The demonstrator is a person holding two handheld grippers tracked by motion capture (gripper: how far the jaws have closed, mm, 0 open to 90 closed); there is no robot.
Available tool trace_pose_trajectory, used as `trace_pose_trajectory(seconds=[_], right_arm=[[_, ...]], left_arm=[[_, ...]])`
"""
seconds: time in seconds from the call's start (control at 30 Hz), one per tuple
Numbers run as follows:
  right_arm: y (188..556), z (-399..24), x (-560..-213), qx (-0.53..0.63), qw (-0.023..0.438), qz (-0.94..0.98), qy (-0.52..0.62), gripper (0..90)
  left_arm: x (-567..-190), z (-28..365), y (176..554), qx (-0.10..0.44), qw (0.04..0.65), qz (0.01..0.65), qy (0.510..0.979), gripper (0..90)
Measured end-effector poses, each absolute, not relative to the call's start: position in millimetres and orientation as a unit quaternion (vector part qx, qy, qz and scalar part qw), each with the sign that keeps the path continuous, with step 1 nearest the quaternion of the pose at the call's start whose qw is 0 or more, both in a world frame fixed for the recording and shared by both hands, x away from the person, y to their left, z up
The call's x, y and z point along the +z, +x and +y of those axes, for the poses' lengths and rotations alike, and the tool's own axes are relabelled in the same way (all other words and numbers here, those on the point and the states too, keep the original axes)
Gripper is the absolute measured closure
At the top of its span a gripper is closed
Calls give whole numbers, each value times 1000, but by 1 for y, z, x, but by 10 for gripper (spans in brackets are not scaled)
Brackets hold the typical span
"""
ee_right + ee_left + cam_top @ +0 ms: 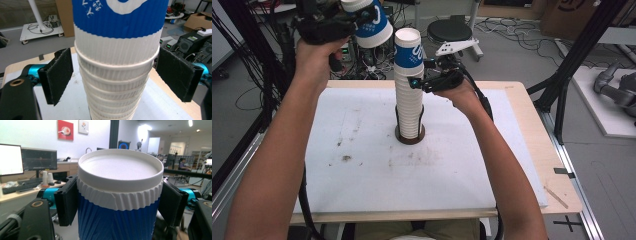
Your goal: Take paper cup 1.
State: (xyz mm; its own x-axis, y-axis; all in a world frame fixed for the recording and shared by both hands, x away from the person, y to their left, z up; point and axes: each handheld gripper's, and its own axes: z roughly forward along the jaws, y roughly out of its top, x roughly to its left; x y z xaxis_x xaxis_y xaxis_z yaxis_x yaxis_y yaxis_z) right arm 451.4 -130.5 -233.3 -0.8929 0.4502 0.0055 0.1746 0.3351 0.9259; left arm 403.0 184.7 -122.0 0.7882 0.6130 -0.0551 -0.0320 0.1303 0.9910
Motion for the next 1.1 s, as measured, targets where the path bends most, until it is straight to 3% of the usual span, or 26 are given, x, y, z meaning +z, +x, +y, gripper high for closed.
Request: trace_pose_trajectory(seconds=[0.23,0.6,1.1], right_arm=[[444,-147,-237,540,125,808,198,148],[425,-174,-253,523,144,817,193,148],[371,-222,-318,504,166,813,240,148]], left_arm=[[-163,209,388,222,697,244,637,271],[-222,211,373,212,676,238,664,270],[-311,192,351,183,658,249,687,269]])
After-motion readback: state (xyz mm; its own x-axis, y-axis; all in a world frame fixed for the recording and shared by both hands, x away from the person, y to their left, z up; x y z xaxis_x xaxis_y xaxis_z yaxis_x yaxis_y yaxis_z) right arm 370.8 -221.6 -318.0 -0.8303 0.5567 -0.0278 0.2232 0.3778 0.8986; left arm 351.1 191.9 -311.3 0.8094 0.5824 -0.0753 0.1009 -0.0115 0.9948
